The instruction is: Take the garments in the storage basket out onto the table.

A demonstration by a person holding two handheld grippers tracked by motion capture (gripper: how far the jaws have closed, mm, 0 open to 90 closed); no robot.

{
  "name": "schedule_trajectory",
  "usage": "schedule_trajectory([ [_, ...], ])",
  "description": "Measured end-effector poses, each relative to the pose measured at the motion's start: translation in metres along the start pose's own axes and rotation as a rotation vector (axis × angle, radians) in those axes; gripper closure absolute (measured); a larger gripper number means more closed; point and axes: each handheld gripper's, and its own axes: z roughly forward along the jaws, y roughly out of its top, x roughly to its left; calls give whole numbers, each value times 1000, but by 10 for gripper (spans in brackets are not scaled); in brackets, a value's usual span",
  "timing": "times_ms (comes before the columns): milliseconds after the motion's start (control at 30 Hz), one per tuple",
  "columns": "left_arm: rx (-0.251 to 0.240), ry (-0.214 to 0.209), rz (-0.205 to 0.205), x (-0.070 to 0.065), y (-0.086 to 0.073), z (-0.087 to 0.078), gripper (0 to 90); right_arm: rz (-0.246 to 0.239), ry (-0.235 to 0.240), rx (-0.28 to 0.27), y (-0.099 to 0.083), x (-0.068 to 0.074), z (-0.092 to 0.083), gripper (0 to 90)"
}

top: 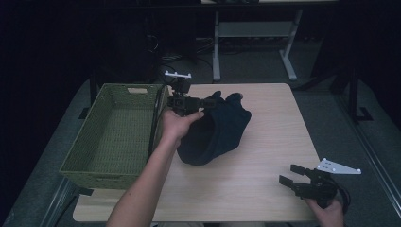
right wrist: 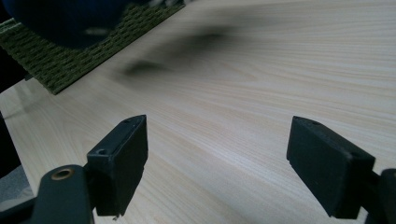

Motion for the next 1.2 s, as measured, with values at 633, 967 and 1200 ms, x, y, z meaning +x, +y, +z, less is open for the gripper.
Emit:
schedule_trajectory([
  [633, 150, 48, -31, 24, -59, 63, 748, -4, 3, 13, -1, 1, 2, 215],
  [967, 195, 72, -76, 44, -82, 62, 668, -11, 10, 41, -2, 6, 9, 228],
  [1200, 192, 104, -100, 56, -94, 53, 596, -13, 13, 67, -2, 9, 15, 230],
])
